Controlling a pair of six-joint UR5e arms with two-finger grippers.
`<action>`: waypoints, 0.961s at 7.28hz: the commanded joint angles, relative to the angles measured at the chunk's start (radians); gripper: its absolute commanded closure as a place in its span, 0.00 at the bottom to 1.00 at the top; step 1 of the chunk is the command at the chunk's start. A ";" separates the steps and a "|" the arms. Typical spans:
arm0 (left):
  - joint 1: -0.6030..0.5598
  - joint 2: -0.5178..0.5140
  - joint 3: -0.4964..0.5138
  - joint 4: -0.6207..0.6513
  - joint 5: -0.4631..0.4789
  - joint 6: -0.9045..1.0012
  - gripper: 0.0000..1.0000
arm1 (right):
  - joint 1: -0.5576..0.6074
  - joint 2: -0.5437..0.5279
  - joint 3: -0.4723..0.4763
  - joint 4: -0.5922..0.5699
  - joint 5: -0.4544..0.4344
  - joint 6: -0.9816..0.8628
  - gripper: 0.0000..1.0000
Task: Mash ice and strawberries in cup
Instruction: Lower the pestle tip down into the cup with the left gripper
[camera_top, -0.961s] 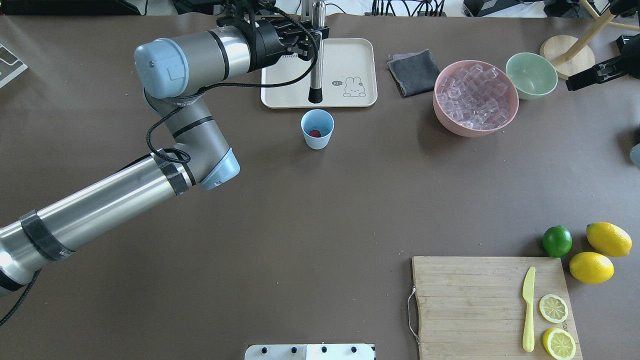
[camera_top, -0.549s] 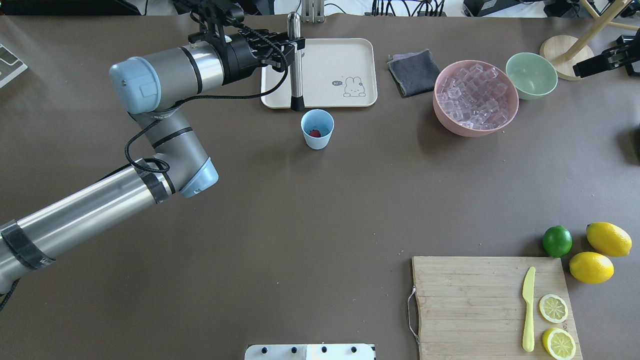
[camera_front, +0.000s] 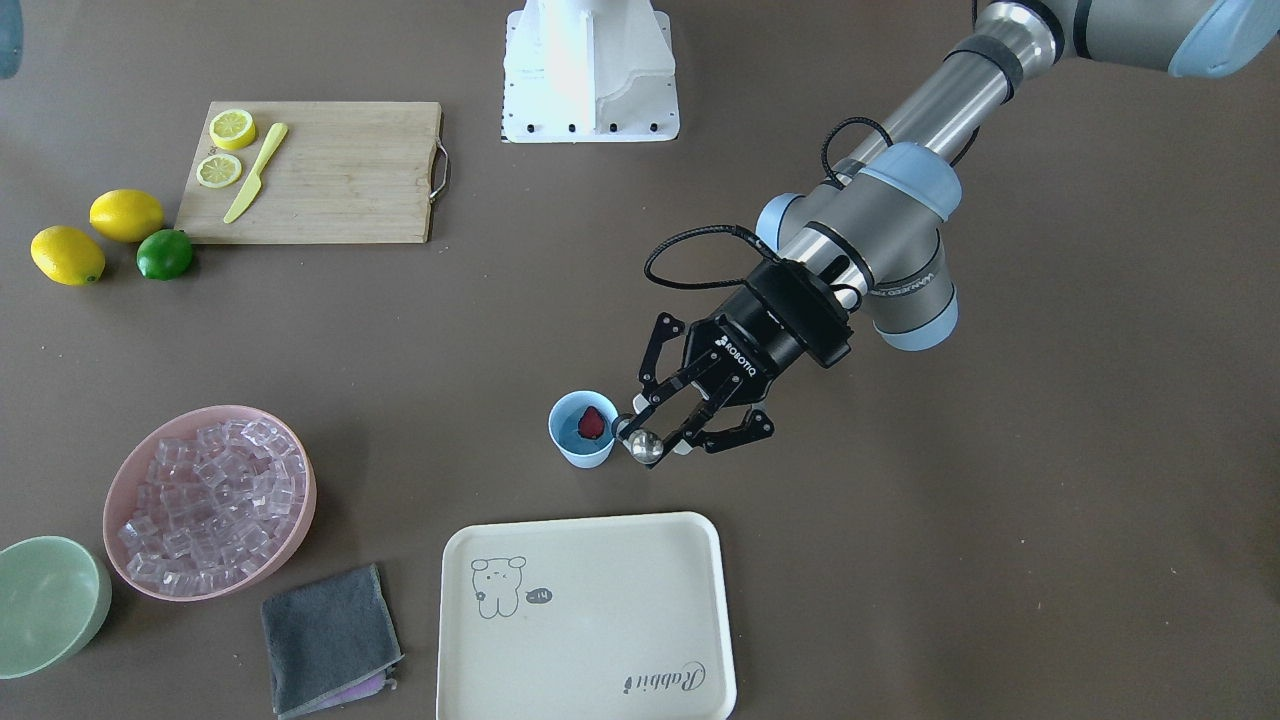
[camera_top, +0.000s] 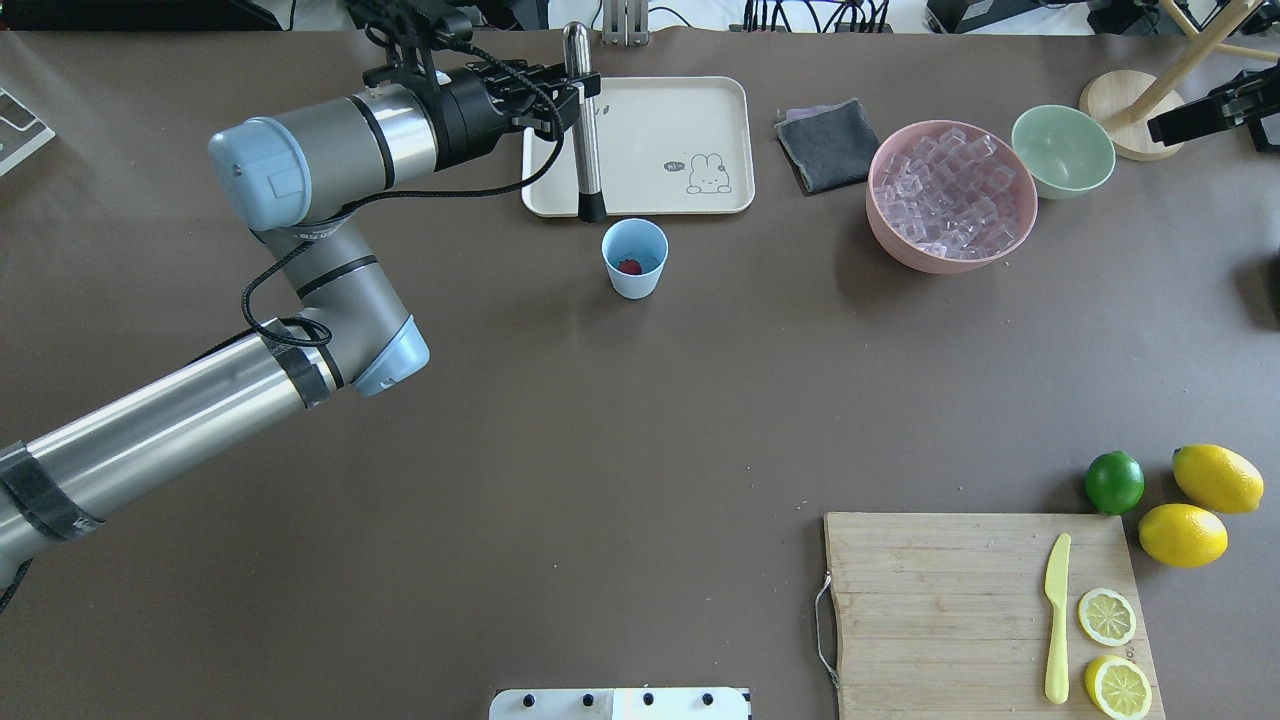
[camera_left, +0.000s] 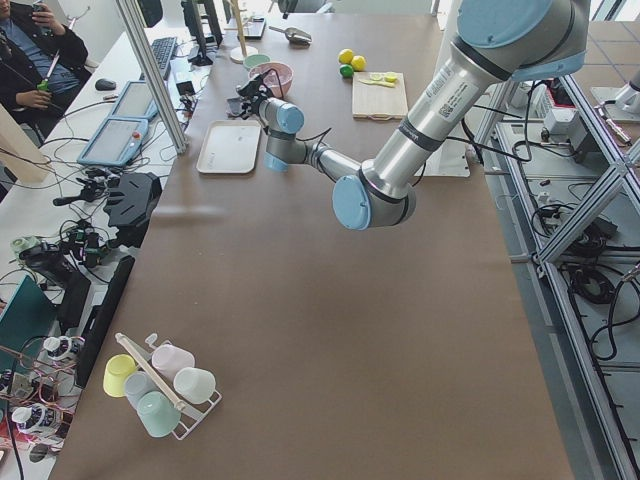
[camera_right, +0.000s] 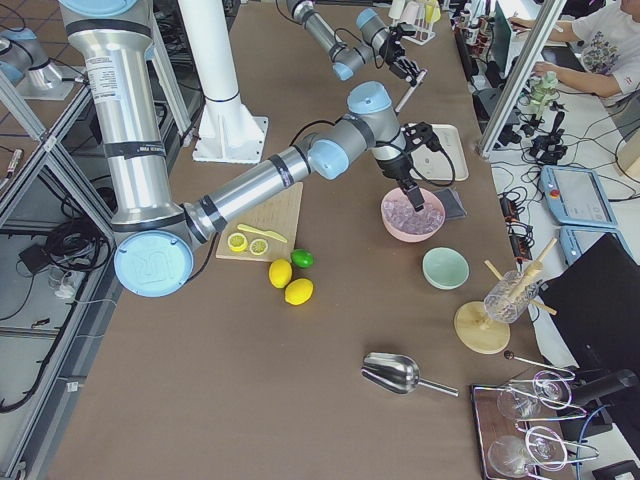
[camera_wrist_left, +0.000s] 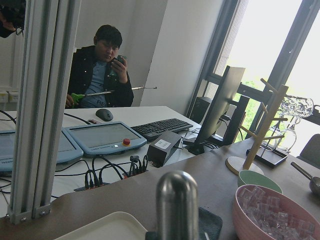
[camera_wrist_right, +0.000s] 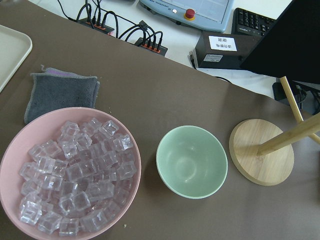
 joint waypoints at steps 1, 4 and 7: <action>0.010 -0.008 -0.001 0.000 0.004 -0.005 1.00 | 0.000 0.000 0.001 0.000 -0.009 0.000 0.00; 0.025 -0.020 0.007 0.005 0.005 -0.004 1.00 | 0.000 -0.011 0.003 0.000 -0.032 0.000 0.00; 0.061 -0.033 0.013 0.008 0.042 -0.002 1.00 | 0.002 -0.022 0.007 0.000 -0.032 0.002 0.00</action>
